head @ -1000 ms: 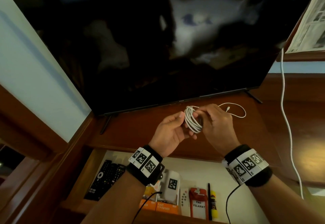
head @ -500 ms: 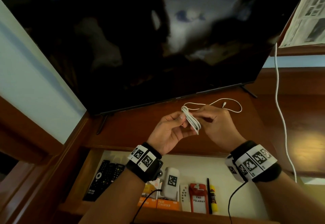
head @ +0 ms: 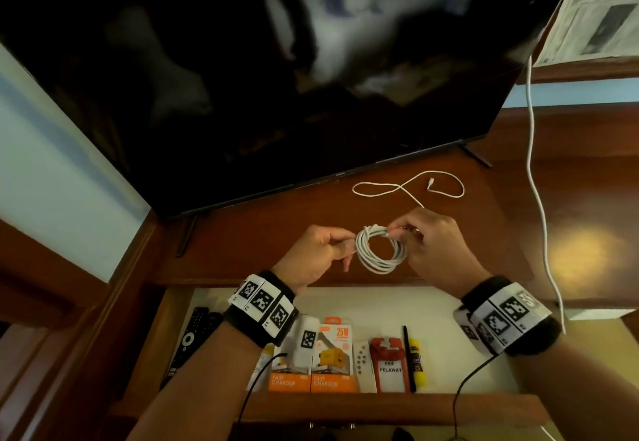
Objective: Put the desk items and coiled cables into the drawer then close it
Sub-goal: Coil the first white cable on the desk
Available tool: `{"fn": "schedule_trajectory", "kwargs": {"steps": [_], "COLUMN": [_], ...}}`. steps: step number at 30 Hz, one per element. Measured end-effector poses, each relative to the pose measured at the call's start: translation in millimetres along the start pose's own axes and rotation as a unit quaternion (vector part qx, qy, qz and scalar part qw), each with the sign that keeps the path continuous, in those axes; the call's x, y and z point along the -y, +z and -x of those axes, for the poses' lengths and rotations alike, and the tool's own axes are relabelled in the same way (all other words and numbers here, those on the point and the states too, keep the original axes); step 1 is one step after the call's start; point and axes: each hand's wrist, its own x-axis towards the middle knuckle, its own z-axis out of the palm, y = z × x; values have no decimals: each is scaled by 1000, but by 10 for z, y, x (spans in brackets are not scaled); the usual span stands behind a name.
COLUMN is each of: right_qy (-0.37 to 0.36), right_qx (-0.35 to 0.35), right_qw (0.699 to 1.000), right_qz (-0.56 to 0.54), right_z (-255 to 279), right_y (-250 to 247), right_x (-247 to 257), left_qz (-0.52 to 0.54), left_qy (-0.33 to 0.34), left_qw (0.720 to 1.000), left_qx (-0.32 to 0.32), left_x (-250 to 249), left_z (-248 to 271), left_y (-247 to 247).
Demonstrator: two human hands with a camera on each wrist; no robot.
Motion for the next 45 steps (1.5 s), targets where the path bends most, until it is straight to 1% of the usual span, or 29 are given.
{"fn": "schedule_trajectory", "kwargs": {"steps": [2,4,7,8,9,10,11,12,13,14,15,16,17,19,20,23,24,26,28,31,34,37,41,43,45], "right_qy": [17,50,99,123,148,168,179,177,160,140,124,116,114,103,100,141,148,162,175,188,173,166,149,124,94], "right_qx": [6,25,65,71,77,94,123,163,208,252,288,317,347,410,431,465,479,508,522,523,532,546,558,561,544], "right_qw": [1000,997,986,980,972,964,959,958,959,956,949,940,927,892,879,862,852,826,808,809,809,806,801,801,811], "right_qz": [-12,-51,-117,-141,-165,-181,-181,-156,-107,-45,14,56,89,160,178,143,150,185,207,191,180,158,156,169,193], "right_z": [74,159,277,323,363,396,427,456,482,517,548,589,634,750,816,1015,1064,1143,1207,1271,1309,1342,1395,1415,1436], "right_y": [15,13,5,3,-3,-12,-21,-37,-58,-70,-90,-96,-87,-19,32,203,257,350,403,454,521,589,652,670,669], "right_x": [-30,-69,-175,-228,-284,-348,-420,-501,-584,-678,-763,-867,-974,-1173,-1261,-1547,-1654,-1834,-1966,-2070,-2073,-2062,-2070,-2060,-2008], "left_qz": [-41,-79,-116,-145,-196,-262,-332,-398,-450,-485,-504,-507,-499,-464,-445,-398,-395,-423,-463,-475,-467,-471,-464,-462,-464], "left_qy": [34,54,70,83,102,122,136,141,141,138,131,117,97,38,5,-82,-106,-138,-155,-206,-243,-244,-248,-244,-239], "left_qw": [999,995,991,986,975,957,933,906,882,863,853,853,859,879,887,901,899,878,857,848,846,846,849,851,851], "left_qx": [-2,2,19,23,22,20,19,20,21,25,34,45,61,101,120,149,158,177,165,116,80,56,55,52,49], "left_x": [72,151,250,276,295,321,358,396,438,478,530,573,640,753,826,1094,1200,1385,1507,1621,1727,1770,1787,1777,1775], "left_z": [-12,-12,1,3,0,-13,-27,-41,-50,-50,-60,-63,-74,-106,-128,-177,-177,-131,-48,73,140,147,136,137,137], "left_y": [24,66,204,274,353,439,527,614,712,823,955,1104,1254,1519,1635,1932,2024,2183,2291,2339,2347,2358,2365,2367,2369]}}
